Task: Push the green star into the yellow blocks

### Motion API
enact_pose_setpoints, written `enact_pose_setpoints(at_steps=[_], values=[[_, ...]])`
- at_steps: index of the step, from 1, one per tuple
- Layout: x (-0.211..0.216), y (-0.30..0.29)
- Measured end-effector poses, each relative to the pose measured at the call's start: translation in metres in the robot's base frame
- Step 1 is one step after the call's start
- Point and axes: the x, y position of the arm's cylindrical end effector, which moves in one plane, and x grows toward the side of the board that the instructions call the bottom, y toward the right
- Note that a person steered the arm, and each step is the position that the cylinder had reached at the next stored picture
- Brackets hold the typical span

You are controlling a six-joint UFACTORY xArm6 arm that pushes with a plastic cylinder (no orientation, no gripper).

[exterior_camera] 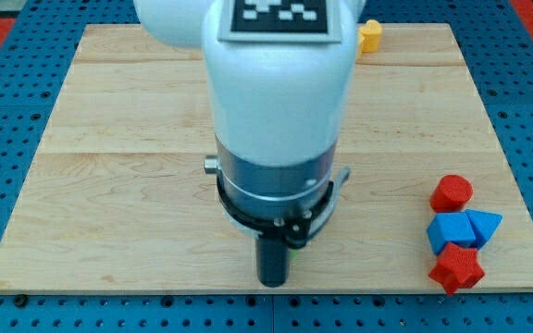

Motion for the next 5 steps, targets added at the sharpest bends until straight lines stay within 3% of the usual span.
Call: enact_pose_setpoints(at_steps=[1, 3, 5], values=[[-0.004, 0.008], [-0.066, 0.01], [-0.057, 0.068]])
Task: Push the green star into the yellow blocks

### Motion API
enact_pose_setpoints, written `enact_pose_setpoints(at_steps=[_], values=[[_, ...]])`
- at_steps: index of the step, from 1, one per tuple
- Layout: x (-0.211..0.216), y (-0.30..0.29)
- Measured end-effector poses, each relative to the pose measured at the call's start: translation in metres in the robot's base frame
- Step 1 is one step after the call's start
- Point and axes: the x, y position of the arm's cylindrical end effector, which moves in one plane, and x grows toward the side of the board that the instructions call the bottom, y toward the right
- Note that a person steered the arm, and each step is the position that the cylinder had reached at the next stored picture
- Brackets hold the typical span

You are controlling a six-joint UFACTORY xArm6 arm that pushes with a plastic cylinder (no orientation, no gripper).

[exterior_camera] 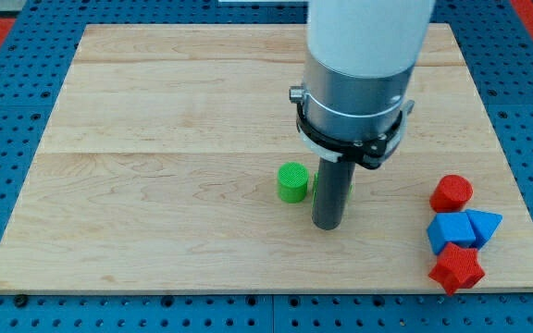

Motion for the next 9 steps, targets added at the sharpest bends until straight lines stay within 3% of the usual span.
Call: enact_pose_setpoints(at_steps=[1, 3, 4, 5, 6, 8, 9], values=[[-0.026, 0.025], [-0.13, 0.06], [-0.087, 0.078], [-0.049, 0.021], [-0.079, -0.036], [-0.091, 0.01], [-0.121, 0.027]])
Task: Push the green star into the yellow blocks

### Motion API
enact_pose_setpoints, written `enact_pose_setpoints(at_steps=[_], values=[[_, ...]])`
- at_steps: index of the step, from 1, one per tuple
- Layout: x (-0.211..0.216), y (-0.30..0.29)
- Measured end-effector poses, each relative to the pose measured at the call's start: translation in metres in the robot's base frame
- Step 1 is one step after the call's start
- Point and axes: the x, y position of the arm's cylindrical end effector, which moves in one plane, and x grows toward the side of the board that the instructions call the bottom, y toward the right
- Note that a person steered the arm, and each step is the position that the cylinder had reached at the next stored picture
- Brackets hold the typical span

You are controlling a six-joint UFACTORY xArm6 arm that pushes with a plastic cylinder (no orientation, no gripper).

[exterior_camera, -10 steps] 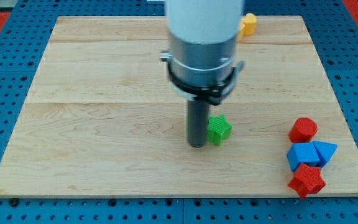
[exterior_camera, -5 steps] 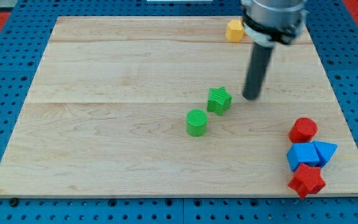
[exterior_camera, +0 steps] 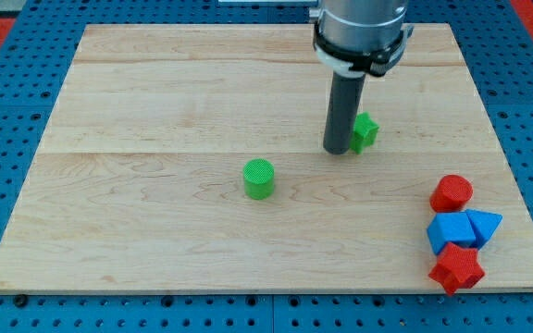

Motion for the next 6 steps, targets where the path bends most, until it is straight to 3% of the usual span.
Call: enact_pose_setpoints(at_steps=[4, 6], values=[[-0.009, 0.1], [-0.084, 0.098]])
